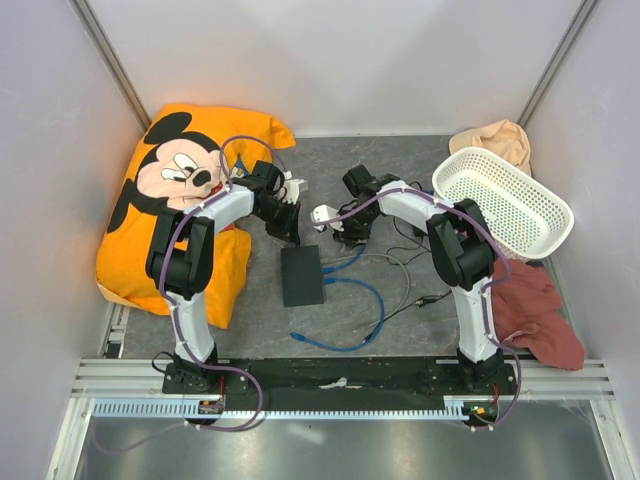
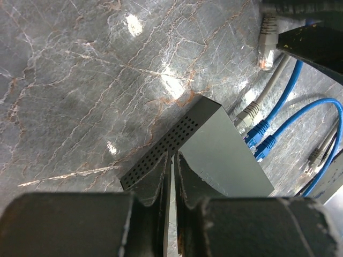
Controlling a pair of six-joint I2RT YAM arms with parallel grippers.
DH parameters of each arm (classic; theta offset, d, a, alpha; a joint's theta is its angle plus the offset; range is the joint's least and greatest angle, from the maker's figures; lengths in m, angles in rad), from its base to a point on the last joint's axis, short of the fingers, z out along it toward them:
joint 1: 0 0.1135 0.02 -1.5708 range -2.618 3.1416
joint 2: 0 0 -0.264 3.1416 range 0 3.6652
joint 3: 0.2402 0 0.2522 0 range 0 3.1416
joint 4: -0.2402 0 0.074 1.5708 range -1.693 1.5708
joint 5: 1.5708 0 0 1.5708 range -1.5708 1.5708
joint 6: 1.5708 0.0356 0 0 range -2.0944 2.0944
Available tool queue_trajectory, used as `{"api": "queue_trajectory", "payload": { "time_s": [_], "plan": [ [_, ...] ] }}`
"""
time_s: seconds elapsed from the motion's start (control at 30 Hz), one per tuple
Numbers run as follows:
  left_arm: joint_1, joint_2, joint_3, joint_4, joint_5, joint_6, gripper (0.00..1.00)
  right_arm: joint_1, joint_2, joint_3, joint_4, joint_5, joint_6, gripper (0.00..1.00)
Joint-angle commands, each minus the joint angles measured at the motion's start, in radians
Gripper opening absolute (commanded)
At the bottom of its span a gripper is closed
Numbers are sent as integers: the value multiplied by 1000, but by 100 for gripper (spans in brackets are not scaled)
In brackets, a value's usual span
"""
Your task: Pull the plug from the switch port
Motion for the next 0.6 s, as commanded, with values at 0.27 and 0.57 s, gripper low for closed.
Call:
{"api": "queue_trajectory", "payload": {
  "time_s": [0.27,0.57],
  "plan": [
    [-1,-37,13,23,-10,17,12,-43,18,-60,488,213,259,0],
    [-3,-12,50,23,6,6,12,-114,136,114,693,617,591,0]
  ]
}}
